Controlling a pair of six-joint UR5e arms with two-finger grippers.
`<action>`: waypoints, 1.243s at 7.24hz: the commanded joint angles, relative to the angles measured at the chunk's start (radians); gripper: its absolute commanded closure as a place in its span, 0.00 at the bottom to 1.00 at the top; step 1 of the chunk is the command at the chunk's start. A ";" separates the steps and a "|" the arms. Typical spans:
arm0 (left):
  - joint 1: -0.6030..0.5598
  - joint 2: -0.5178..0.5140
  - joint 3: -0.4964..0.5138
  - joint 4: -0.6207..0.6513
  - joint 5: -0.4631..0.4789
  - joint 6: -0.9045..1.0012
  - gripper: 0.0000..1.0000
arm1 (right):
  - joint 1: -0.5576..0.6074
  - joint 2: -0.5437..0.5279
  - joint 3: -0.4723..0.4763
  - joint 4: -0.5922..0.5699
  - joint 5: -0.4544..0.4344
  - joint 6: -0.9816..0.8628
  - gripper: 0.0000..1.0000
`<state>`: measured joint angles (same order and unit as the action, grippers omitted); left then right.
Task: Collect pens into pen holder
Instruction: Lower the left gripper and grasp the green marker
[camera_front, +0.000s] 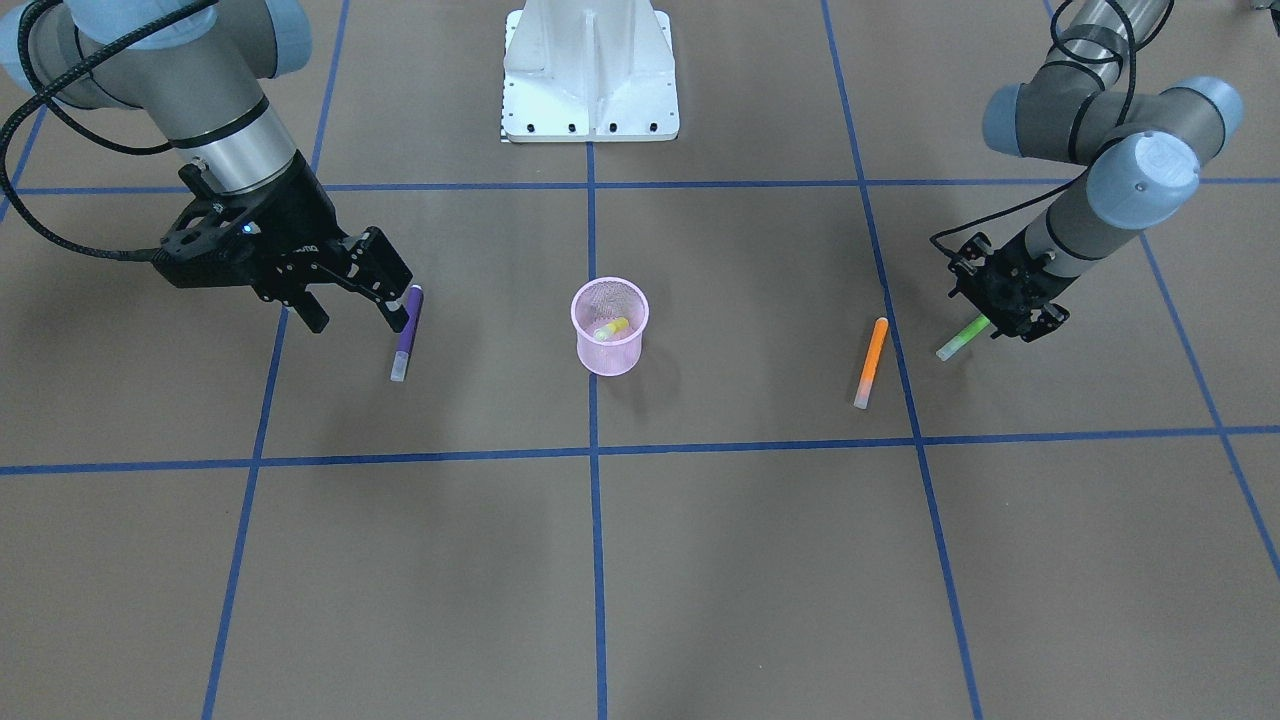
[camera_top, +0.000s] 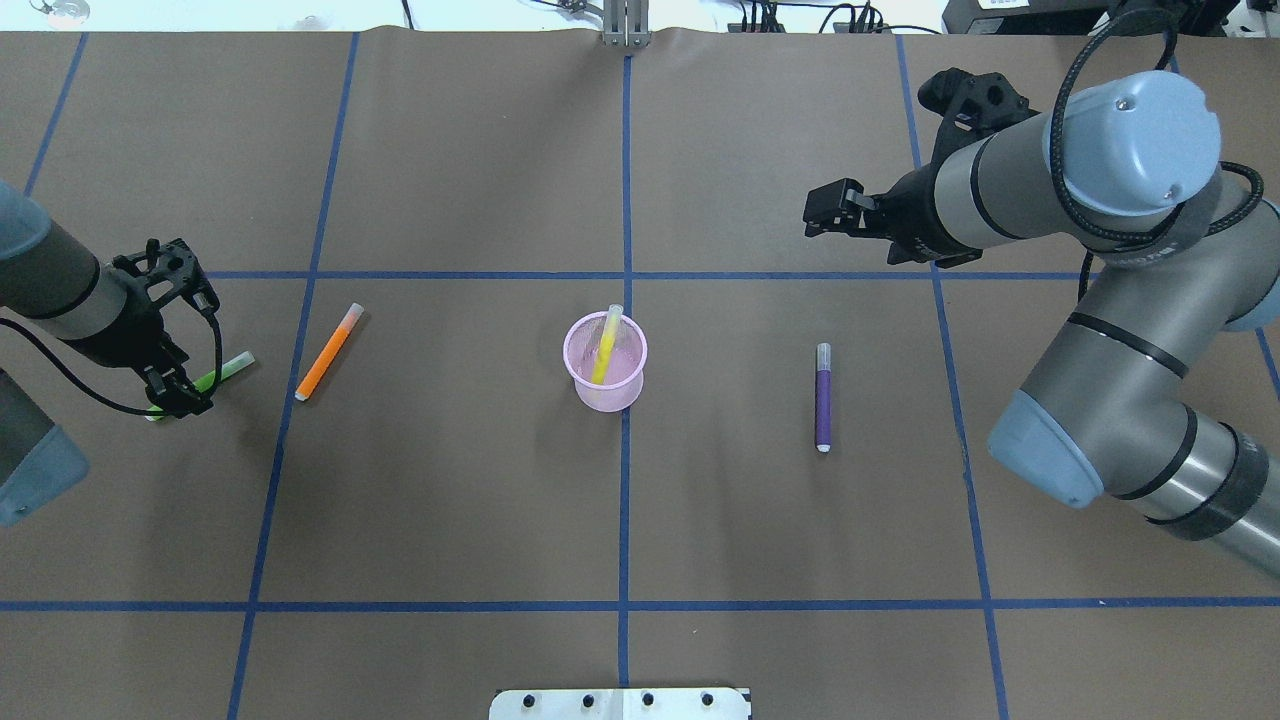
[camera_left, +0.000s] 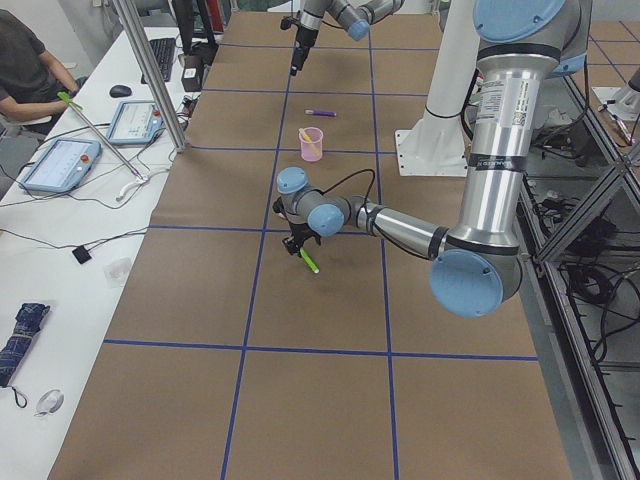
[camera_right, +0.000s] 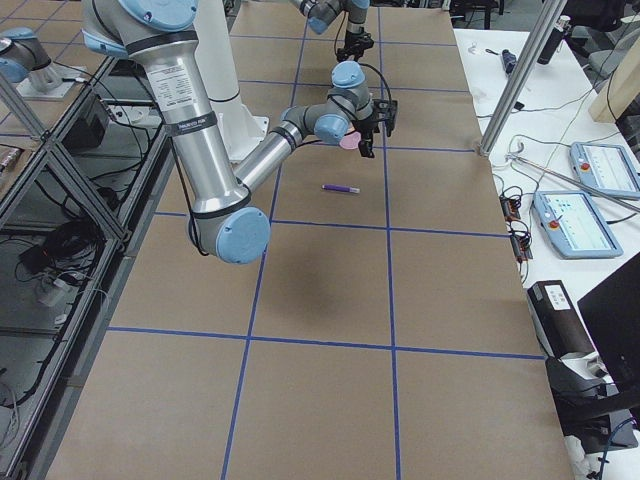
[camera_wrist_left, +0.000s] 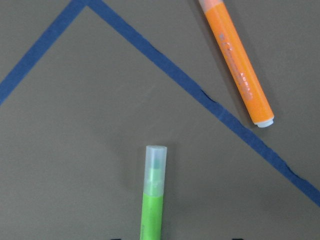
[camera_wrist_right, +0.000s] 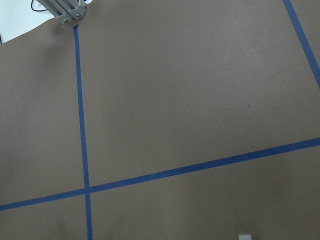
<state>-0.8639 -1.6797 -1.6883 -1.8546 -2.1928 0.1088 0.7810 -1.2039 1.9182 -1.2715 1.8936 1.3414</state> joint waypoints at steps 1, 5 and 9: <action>0.003 -0.015 0.007 0.023 0.021 0.028 0.25 | 0.006 -0.011 -0.004 0.000 -0.002 -0.021 0.00; 0.003 -0.064 0.067 0.023 0.022 0.028 0.33 | 0.004 -0.013 -0.015 0.000 -0.004 -0.022 0.00; 0.005 -0.061 0.075 0.025 0.022 0.026 0.36 | 0.003 -0.016 -0.025 0.000 -0.004 -0.021 0.00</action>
<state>-0.8591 -1.7417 -1.6171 -1.8301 -2.1706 0.1352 0.7841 -1.2182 1.8948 -1.2713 1.8892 1.3211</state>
